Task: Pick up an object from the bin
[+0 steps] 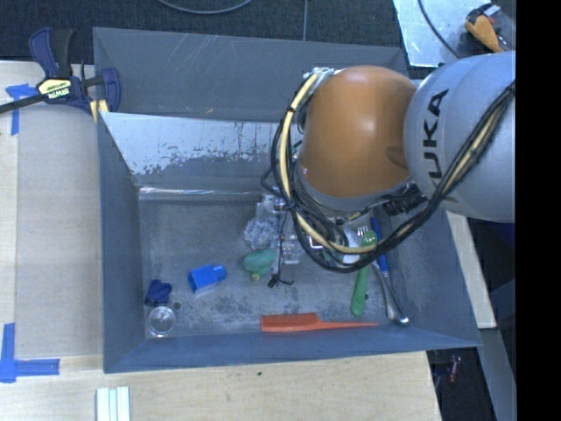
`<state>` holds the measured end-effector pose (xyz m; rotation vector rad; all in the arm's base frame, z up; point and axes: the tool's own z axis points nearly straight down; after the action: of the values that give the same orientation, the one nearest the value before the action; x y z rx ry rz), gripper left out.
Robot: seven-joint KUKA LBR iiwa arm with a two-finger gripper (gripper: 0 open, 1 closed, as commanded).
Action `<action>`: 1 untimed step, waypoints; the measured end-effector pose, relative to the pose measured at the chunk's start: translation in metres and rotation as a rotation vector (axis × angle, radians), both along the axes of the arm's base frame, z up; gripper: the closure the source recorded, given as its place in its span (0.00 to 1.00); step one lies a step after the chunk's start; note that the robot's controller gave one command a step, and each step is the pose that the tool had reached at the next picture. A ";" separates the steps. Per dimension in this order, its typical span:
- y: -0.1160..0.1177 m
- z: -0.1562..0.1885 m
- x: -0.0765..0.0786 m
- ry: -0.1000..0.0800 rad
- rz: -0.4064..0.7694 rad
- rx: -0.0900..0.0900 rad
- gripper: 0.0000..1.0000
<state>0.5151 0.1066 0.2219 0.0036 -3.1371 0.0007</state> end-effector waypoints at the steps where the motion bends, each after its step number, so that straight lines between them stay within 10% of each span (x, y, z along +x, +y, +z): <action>1: 0.000 0.004 0.002 -0.008 -0.003 0.001 0.00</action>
Offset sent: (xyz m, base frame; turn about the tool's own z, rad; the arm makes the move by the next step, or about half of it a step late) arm 0.0203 0.0696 -0.1519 -0.1429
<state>0.5168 0.1061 0.2256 -0.0010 -3.1448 -0.0012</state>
